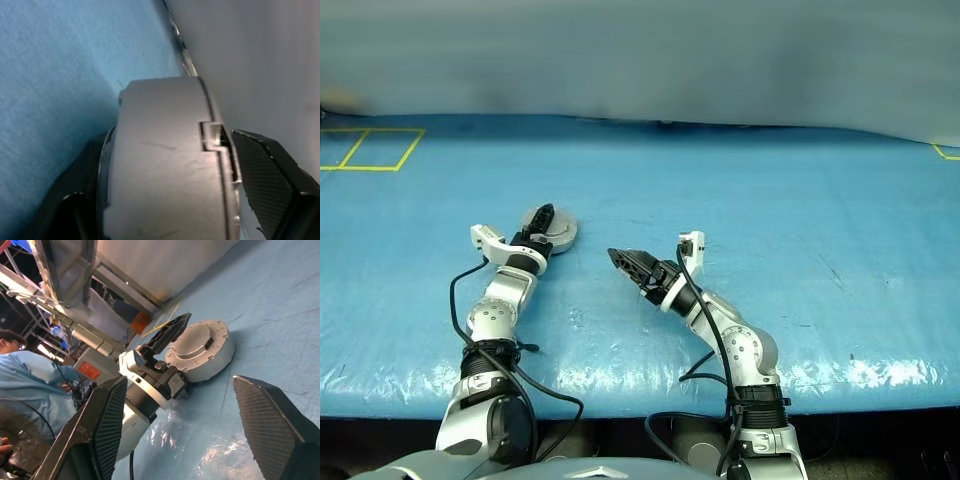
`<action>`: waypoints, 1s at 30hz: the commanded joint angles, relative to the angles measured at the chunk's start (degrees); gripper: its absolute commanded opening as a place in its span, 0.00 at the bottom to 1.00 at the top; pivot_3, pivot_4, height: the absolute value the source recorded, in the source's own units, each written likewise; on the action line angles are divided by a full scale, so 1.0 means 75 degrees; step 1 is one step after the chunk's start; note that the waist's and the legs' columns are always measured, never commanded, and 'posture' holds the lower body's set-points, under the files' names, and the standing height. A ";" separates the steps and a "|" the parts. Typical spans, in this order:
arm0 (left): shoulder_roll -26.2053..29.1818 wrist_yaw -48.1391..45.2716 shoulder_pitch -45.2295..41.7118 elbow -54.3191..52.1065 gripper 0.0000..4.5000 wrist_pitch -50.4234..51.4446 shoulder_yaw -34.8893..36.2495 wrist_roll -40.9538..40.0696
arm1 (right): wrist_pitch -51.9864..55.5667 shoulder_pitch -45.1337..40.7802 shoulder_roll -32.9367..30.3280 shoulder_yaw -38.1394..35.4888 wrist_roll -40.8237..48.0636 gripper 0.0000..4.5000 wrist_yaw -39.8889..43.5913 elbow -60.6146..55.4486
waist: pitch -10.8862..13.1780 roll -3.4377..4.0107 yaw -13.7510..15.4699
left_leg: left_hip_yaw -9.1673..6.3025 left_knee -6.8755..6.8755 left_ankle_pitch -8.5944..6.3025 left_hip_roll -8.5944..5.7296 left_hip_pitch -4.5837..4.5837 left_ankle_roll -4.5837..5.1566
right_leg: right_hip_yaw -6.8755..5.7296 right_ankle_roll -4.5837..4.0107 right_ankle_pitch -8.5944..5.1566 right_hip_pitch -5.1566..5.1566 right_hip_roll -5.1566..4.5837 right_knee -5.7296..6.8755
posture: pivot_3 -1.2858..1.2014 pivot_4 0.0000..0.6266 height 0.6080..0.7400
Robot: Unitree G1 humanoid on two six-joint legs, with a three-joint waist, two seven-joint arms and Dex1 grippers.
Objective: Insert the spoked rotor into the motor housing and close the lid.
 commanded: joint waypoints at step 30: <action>0.2721 -0.5101 0.2942 -0.3270 1.00 -0.2092 -0.4209 0.4053 | -0.4539 -0.0269 -0.2787 0.0889 -0.4500 0.82 0.1400 0.1352 | 0.0003 0.0002 0.0078 | 0.0018 -0.0040 0.0006 0.0007 0.0039 -0.0011 | 0.0008 -0.0012 -0.0011 0.0014 0.0000 -0.0006 | 0.52 0.24 1.00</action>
